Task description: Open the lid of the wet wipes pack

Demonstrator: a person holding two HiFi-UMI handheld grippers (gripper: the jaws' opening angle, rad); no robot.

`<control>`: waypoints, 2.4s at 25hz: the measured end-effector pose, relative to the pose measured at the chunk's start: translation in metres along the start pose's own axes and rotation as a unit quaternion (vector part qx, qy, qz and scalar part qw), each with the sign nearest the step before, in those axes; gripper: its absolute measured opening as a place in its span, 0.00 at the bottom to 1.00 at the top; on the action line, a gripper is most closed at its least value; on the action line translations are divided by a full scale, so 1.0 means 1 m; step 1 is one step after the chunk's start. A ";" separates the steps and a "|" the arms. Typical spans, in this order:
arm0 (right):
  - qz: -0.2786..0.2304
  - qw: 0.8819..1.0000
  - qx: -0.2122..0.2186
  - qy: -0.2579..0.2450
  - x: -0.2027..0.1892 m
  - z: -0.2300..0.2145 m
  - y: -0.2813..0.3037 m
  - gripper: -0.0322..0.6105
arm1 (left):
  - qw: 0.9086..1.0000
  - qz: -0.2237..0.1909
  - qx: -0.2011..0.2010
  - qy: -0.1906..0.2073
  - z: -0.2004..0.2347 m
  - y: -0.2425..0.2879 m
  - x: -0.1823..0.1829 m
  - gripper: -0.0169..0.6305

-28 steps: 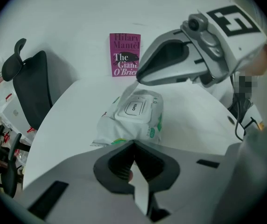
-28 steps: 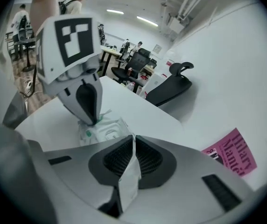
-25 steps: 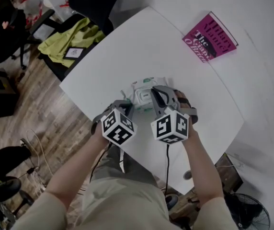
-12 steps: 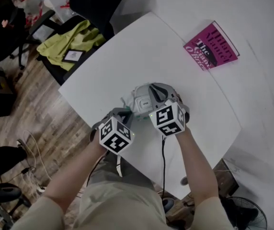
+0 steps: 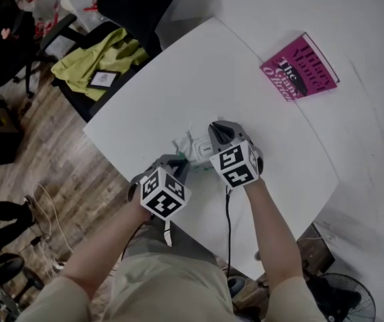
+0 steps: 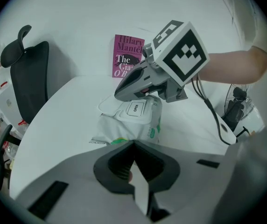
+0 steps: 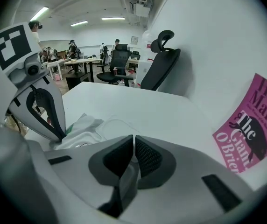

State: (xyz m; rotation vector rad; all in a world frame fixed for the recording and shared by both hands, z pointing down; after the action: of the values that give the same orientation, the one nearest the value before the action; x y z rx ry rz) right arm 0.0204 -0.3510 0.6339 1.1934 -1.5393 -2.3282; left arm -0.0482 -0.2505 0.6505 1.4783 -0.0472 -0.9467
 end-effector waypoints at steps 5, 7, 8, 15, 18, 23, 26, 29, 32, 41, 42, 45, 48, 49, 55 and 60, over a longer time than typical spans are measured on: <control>0.022 1.000 0.006 0.002 0.001 -0.001 0.005 0.10 | 0.998 -0.007 -0.040 -0.040 0.005 -0.003 0.001 0.06; 0.024 1.000 0.008 0.016 0.003 -0.003 0.003 0.10 | 0.998 -0.011 -0.042 -0.045 0.009 -0.007 0.000 0.06; 0.023 0.999 0.007 0.026 0.003 -0.004 0.000 0.10 | 0.998 -0.014 -0.037 -0.046 0.012 -0.011 -0.001 0.06; -0.018 0.993 -0.019 0.111 0.017 -0.013 -0.055 0.09 | 0.995 -0.052 -0.023 -0.086 0.028 -0.051 0.009 0.06; -0.050 0.989 -0.032 0.136 0.031 -0.017 -0.089 0.09 | 0.994 -0.078 -0.012 -0.080 0.033 -0.077 0.025 0.06; -0.107 0.979 -0.069 0.161 0.059 -0.025 -0.155 0.09 | 0.989 -0.119 0.001 -0.088 0.040 -0.122 0.052 0.06; -0.140 0.972 -0.081 0.170 0.074 -0.023 -0.191 0.09 | 0.986 -0.146 0.015 -0.080 0.043 -0.151 0.067 0.06; -0.168 0.966 -0.095 0.173 0.088 -0.021 -0.226 0.09 | 0.980 -0.178 0.024 -0.079 0.045 -0.180 0.081 0.06; -0.204 0.956 -0.103 0.183 0.102 -0.015 -0.265 0.09 | 0.974 -0.208 0.028 -0.087 0.039 -0.212 0.093 0.06; -0.293 0.933 -0.095 0.183 0.128 0.008 -0.354 0.09 | 0.955 -0.278 0.101 -0.018 0.014 -0.294 0.127 0.06; -0.296 0.933 -0.099 0.181 0.129 0.011 -0.361 0.09 | 0.953 -0.286 0.101 -0.016 0.010 -0.301 0.128 0.06; -0.307 0.928 -0.105 0.184 0.126 0.018 -0.378 0.09 | 0.945 -0.310 0.100 -0.007 -0.002 -0.321 0.133 0.06; -0.319 0.921 -0.109 0.193 0.122 0.025 -0.394 0.09 | 0.938 -0.331 0.098 0.005 -0.012 -0.335 0.134 0.06; -0.322 0.920 -0.110 0.195 0.120 0.027 -0.399 0.09 | 0.937 -0.336 0.099 0.007 -0.015 -0.339 0.133 0.06; -0.330 0.914 -0.112 0.207 0.107 0.046 -0.418 0.09 | 0.926 -0.369 0.076 0.000 -0.032 -0.353 0.128 0.06; -0.320 0.914 -0.092 0.232 0.089 0.066 -0.415 0.09 | 0.918 -0.391 0.057 -0.011 -0.049 -0.359 0.122 0.06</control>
State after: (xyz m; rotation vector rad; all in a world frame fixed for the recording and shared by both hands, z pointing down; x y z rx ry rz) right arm 0.0477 -0.1455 0.2579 2.2414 -0.8232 -2.1727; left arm -0.1211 -0.2130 0.2770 1.6151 0.5183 -1.6213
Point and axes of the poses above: the fingertips, and each gripper's own axes: y forward along the fingers, z to its left, x out of its top, the point moved 2 cm from there along -y, backward along the fingers, and after that the axes turned 5 degrees about z, right-handed, at the moved point
